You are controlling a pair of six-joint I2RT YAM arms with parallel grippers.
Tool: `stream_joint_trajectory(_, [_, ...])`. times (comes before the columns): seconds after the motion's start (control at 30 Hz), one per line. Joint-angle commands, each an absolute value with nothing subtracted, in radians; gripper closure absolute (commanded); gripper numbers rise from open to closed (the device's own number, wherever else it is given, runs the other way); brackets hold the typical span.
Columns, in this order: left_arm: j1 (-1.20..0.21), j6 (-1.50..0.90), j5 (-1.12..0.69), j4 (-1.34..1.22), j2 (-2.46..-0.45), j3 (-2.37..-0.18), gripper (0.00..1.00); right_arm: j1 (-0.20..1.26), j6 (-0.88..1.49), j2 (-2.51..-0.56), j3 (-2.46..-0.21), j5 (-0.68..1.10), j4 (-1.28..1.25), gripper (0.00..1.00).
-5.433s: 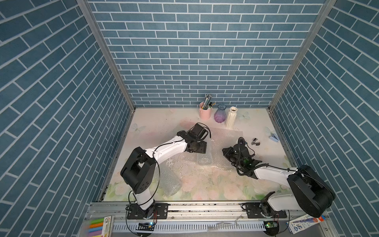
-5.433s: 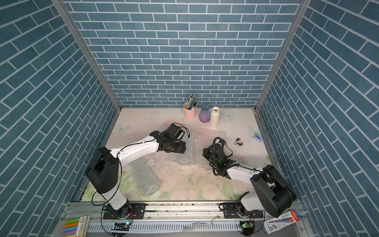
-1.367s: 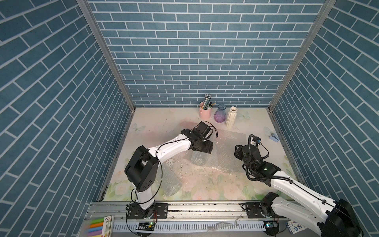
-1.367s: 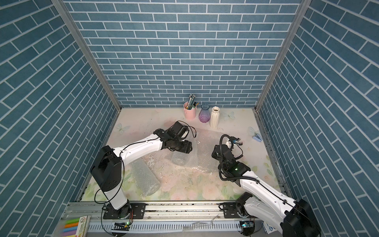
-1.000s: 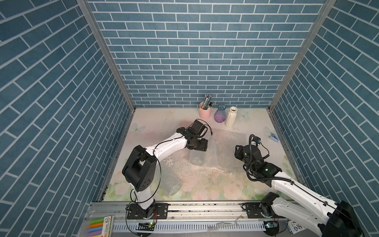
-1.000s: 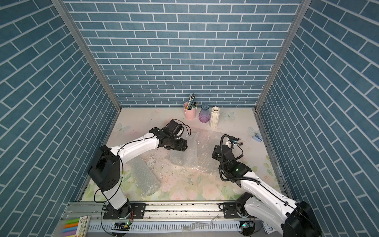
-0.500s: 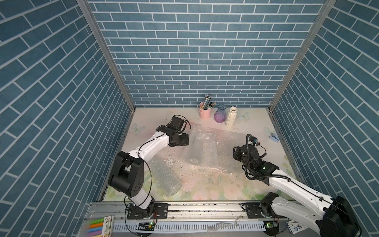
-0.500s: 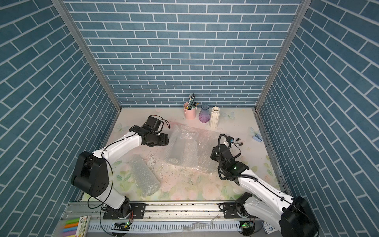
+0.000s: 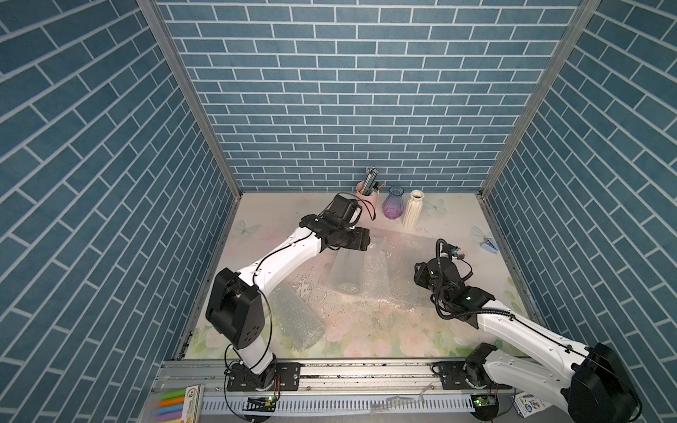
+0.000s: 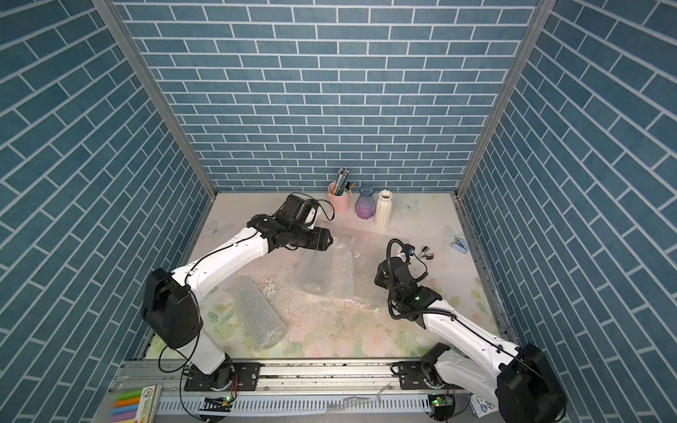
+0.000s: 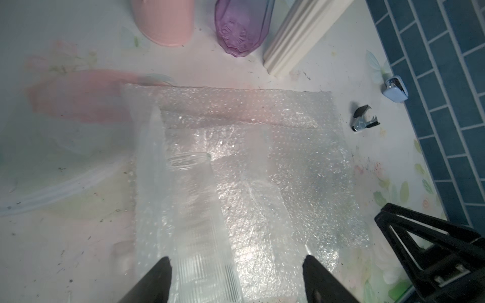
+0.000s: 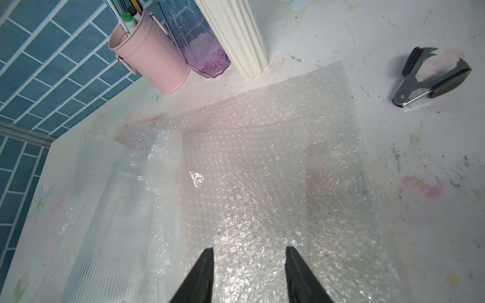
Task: Unwrap the vase from the bubble wrap
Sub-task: Unwrap the bubble wrap.
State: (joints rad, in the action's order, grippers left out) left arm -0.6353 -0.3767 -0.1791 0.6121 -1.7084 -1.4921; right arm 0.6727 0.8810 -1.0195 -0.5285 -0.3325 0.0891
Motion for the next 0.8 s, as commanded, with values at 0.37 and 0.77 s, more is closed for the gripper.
stream_joint_trajectory(0.37, [-0.637, -0.313, -0.113, 0.738, -1.994, -1.709, 0.20, 0.669, 0.831, -1.009, -0.555, -0.342, 0.101, 0.54])
stream_joint_trajectory(0.77, [-0.602, -0.306, -0.135, 0.714, -1.958, -1.672, 0.20, 0.668, 0.811, -1.052, -0.567, -0.337, 0.078, 0.54])
